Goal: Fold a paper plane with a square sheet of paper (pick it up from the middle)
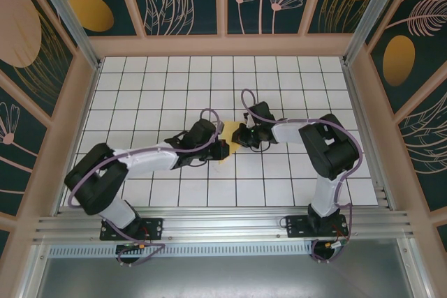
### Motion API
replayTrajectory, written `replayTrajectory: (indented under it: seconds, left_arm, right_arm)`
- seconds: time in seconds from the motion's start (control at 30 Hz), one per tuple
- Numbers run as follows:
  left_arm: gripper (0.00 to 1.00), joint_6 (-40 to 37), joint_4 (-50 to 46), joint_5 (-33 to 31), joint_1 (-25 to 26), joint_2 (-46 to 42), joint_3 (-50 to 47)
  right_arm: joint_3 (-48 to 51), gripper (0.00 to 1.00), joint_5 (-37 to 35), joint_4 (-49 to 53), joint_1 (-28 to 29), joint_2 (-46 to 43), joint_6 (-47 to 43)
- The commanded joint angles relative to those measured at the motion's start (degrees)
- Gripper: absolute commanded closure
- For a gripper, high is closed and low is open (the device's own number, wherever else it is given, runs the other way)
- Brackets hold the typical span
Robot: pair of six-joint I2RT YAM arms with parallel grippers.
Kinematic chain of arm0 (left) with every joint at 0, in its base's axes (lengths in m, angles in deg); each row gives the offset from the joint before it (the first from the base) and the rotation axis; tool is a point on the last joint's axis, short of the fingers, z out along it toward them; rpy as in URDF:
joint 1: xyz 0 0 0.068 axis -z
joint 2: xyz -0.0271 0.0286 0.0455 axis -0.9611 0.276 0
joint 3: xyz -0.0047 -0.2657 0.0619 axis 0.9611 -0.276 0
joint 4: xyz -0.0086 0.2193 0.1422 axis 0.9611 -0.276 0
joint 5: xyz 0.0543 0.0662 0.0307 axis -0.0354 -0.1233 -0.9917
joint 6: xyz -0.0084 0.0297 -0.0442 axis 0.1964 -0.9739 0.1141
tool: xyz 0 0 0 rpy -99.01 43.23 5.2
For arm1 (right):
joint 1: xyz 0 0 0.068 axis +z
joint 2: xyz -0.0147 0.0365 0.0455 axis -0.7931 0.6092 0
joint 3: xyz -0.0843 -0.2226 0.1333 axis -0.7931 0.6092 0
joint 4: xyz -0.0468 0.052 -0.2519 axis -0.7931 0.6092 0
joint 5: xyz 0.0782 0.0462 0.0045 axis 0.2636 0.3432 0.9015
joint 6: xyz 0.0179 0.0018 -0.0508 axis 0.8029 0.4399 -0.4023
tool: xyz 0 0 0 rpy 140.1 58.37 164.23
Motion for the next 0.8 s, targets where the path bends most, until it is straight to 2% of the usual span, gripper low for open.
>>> replayTrajectory:
  seconds: [0.0, 0.13, 0.23, 0.33, 0.77]
  left_arm:
    - [0.95, 2.7, 1.9, 1.9, -0.3, 4.7, 1.0]
    - [0.97, 3.2, 2.8, -0.1, -0.4, 8.1, 0.1]
    - [0.96, 3.8, 5.6, 1.8, -0.6, 9.8, -1.7]
    - [0.98, 3.9, 4.2, 1.9, -0.7, 11.4, -2.7]
    - [0.97, 4.9, 2.4, -1.4, -0.8, 2.5, -11.1]
  right_arm:
    - [2.1, 0.91, -3.6, 3.2, -0.2, 2.4, -0.1]
    - [2.5, 0.91, -3.8, 3.1, -0.2, 2.8, 0.0]
    - [3.0, 0.91, -4.2, 3.3, -0.3, 2.7, -0.1]
    - [3.4, 0.91, -4.4, 3.4, -0.3, 2.8, -0.3]
    - [3.5, 0.91, -5.0, 4.1, -0.4, 3.6, -1.0]
